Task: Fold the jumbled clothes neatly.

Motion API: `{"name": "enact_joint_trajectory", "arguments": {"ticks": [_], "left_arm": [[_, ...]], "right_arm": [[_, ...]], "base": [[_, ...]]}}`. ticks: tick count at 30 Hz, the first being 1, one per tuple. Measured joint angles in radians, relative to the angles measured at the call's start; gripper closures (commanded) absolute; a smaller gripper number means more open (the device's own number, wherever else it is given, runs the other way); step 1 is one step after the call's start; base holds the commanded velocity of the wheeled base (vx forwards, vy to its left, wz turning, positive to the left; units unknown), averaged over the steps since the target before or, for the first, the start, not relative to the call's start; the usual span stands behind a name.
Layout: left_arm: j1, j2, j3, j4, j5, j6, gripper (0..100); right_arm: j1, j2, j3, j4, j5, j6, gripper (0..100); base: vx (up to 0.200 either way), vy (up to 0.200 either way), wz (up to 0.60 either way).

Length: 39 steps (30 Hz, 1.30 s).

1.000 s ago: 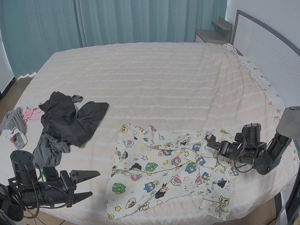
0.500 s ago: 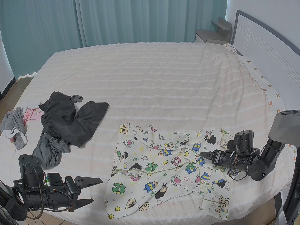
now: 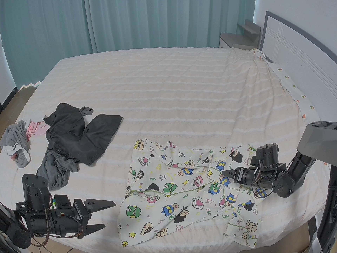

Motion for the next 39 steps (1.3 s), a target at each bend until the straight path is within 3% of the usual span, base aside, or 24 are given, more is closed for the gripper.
{"name": "enact_joint_trajectory", "arguments": {"ticks": [1, 2, 21, 31, 32, 39], "left_arm": [[0.0, 0.001, 0.0, 0.0, 0.0, 0.0, 0], [0.0, 0.002, 0.0, 0.0, 0.0, 0.0, 0], [0.005, 0.028, 0.0, 0.0, 0.0, 0.0, 0], [0.009, 0.031, 0.0, 0.0, 0.0, 0.0, 0], [0.009, 0.031, 0.0, 0.0, 0.0, 0.0, 0], [0.01, 0.032, 0.0, 0.0, 0.0, 0.0, 0]], "right_arm": [[-0.001, 0.002, -0.011, 0.009, -0.003, -0.007, 0], [-0.002, 0.003, -0.019, 0.017, -0.005, -0.016, 100], [-0.034, -0.07, 0.02, 0.053, -0.031, -0.038, 100], [-0.127, -0.084, -0.01, 0.041, -0.037, -0.034, 100], [-0.133, -0.084, -0.013, 0.04, -0.035, -0.032, 0], [-0.154, -0.081, -0.022, 0.033, -0.014, -0.021, 0]], "base": [[0.0, 0.0, 0.0], [0.0, 0.0, 0.0], [0.0, 0.0, 0.0], [0.0, 0.0, 0.0], [0.0, 0.0, 0.0], [0.0, 0.0, 0.0]]}}
